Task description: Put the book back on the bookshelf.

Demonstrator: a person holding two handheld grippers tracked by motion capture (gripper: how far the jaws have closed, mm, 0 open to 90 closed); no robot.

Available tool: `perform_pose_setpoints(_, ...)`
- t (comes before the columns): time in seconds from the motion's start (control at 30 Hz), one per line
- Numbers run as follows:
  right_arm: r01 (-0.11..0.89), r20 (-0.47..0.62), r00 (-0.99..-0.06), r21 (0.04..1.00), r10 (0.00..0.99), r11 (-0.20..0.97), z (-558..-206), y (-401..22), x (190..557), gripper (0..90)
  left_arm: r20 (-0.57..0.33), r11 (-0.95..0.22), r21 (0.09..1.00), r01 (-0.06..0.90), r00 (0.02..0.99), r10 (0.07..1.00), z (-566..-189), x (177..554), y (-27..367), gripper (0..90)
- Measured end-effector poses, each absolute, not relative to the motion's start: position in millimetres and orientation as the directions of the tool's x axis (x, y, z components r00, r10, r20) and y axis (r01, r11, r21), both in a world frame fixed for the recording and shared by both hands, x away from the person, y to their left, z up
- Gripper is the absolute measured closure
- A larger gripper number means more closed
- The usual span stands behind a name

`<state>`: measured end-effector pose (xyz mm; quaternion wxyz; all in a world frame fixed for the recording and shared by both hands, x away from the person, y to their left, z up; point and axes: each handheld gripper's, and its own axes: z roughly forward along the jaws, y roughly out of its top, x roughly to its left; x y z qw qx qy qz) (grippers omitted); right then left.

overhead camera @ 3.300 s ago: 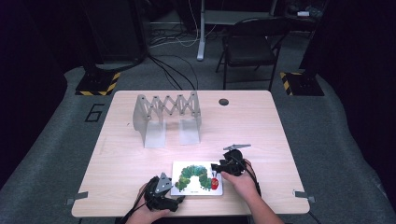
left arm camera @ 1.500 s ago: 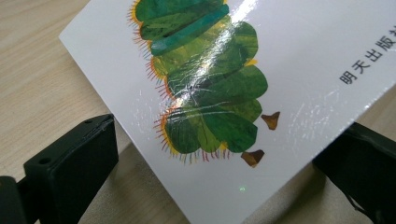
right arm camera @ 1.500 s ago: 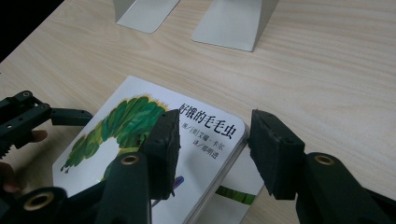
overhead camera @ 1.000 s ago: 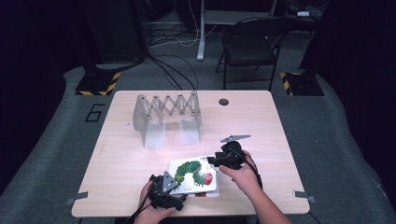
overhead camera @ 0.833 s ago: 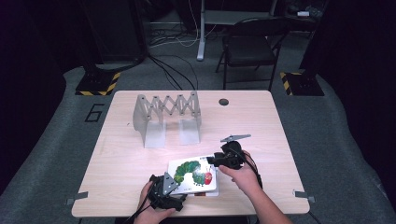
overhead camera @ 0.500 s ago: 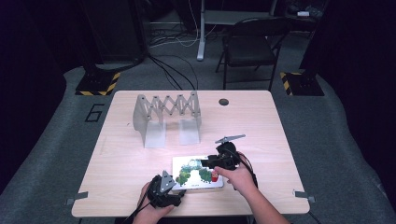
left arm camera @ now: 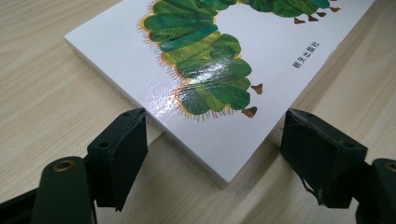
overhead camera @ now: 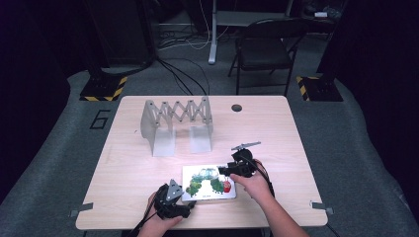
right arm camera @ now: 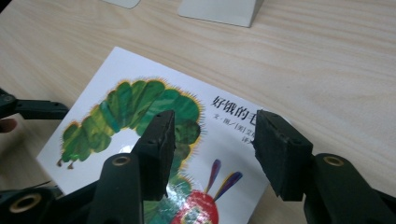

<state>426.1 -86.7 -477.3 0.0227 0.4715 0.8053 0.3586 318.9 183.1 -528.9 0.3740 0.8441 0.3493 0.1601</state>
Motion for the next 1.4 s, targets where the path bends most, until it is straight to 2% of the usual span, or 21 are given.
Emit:
perform_pose_setpoints(0.37, 0.759, 0.264, -0.497, 0.594, 0.827, 0.266, -490, -91, 445, 46.0, 0.004, -0.476, 0.743, 0.47, 0.709, 0.705, -529, 319, 183, 22.2)
perform_pose_setpoints(0.6, 0.789, 0.314, -0.483, 0.56, 0.818, 0.251, -504, -94, 444, 44.6, 0.007, -0.484, 0.741, 0.465, 0.716, 0.698, -529, 320, 183, 19.9)
perform_pose_setpoints(0.73, 0.798, 0.317, -0.467, 0.554, 0.825, 0.238, -505, -95, 442, 48.1, 0.017, -0.501, 0.734, 0.458, 0.725, 0.688, -530, 319, 181, 14.7)
perform_pose_setpoints(0.87, 0.816, 0.353, -0.442, 0.54, 0.824, 0.207, -505, -99, 440, 50.1, 0.013, -0.498, 0.733, 0.464, 0.723, 0.691, -530, 320, 180, 14.3)
perform_pose_setpoints(1.0, 0.816, 0.339, -0.434, 0.541, 0.835, 0.204, -503, -98, 437, 53.0, 0.02, -0.501, 0.731, 0.464, 0.719, 0.695, -530, 320, 180, 13.2)
perform_pose_setpoints(1.1, 0.821, 0.382, -0.419, 0.546, 0.824, 0.164, -499, -101, 436, 56.2, 0.014, -0.496, 0.727, 0.474, 0.713, 0.701, -530, 321, 179, 8.6)
perform_pose_setpoints(1.4, 0.809, 0.413, -0.426, 0.573, 0.805, 0.134, -492, -102, 430, 56.9, 0.008, -0.485, 0.725, 0.489, 0.698, 0.716, -531, 321, 179, 6.6)
